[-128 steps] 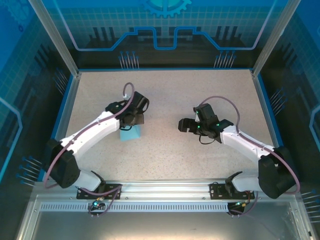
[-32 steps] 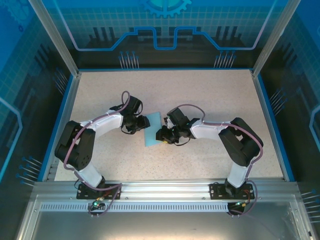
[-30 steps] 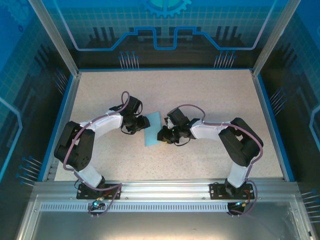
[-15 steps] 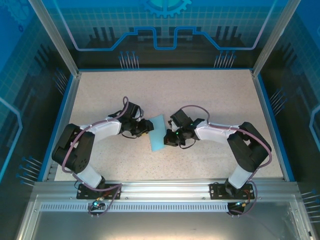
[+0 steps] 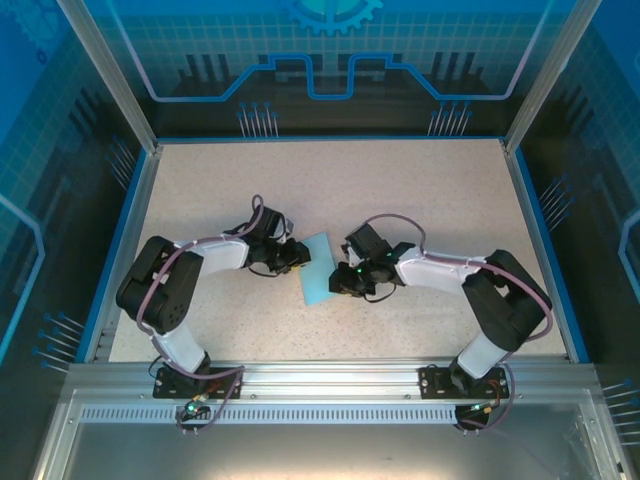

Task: Fold a paper plane with a square sheet of paper (pick it up from the middle)
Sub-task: Third fold the triangle at the center of the table.

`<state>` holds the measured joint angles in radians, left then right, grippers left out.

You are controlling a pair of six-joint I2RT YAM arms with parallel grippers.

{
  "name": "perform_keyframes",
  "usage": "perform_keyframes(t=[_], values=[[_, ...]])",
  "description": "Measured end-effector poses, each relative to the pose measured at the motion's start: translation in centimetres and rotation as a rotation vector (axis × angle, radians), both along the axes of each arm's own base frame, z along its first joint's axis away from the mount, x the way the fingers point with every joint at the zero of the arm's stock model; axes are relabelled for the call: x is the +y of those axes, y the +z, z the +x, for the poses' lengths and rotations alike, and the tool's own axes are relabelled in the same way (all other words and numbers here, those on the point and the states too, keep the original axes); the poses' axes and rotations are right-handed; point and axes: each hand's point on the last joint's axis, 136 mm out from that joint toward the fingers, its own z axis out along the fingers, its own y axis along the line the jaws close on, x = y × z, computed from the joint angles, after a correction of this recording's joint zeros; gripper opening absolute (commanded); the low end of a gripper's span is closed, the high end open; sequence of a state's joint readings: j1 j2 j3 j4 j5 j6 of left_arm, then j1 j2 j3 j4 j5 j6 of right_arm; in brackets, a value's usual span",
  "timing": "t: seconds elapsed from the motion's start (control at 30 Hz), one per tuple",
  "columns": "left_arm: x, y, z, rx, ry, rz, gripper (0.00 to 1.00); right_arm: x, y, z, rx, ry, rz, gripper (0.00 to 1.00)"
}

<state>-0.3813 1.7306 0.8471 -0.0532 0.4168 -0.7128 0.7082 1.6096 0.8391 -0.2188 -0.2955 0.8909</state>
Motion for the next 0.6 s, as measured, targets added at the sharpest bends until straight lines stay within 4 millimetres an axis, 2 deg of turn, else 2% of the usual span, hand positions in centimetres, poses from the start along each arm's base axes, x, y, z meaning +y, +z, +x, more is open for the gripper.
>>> perform_keyframes(t=[0.13, 0.37, 0.6], values=[[0.1, -1.0, -0.2, 0.025, 0.000, 0.011, 0.24, -0.4, 0.1, -0.1, -0.007, -0.040, 0.015, 0.20], [0.1, -1.3, -0.3, 0.033, 0.000, 0.014, 0.23, -0.4, -0.1, 0.0, 0.004, -0.092, 0.037, 0.08], [0.2, -1.4, -0.3, 0.034, -0.003, 0.018, 0.19, 0.2, 0.3, 0.6, -0.009, -0.101, 0.060, 0.06]])
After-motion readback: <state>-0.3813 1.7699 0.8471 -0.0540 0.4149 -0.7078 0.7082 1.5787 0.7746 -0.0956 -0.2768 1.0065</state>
